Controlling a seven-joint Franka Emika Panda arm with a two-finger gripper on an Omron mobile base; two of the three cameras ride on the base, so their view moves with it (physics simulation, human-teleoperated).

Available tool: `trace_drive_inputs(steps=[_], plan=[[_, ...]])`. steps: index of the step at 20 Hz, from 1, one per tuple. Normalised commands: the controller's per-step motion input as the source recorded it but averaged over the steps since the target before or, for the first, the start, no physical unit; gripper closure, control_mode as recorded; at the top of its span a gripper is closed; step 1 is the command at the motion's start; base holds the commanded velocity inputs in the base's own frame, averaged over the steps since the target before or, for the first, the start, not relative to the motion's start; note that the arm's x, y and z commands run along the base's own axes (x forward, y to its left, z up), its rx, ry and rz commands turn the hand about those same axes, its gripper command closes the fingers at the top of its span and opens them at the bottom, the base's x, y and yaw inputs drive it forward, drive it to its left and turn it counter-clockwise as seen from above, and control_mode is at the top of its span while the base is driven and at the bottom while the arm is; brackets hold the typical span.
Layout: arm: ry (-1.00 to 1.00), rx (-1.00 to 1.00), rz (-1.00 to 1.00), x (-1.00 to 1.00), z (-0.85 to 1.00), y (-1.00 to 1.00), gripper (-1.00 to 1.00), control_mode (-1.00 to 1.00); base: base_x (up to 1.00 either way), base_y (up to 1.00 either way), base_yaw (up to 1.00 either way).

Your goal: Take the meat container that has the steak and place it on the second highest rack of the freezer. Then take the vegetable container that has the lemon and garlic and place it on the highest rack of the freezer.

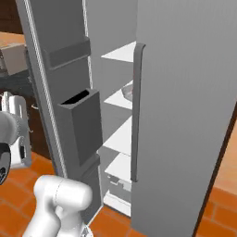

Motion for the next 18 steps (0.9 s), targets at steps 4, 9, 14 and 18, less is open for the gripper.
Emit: trace_drive_inputs(steps=[4,9,14,18], plan=[[0.00,0.00,0.00,0.00,0.00,0.00,-1.00,1.00,-0.53,0.00,0.67],[0.00,0.00,0.00,0.00,0.00,0.00,-1.00,1.00,-0.49,0.09,0.68],[0.00,0.00,0.00,0.00,0.00,0.00,-1.00,1.00,-0.13,0.68,0.69],[0.00,0.00,0.00,0.00,0.00,0.00,-1.00,1.00,0.12,0.96,0.56]])
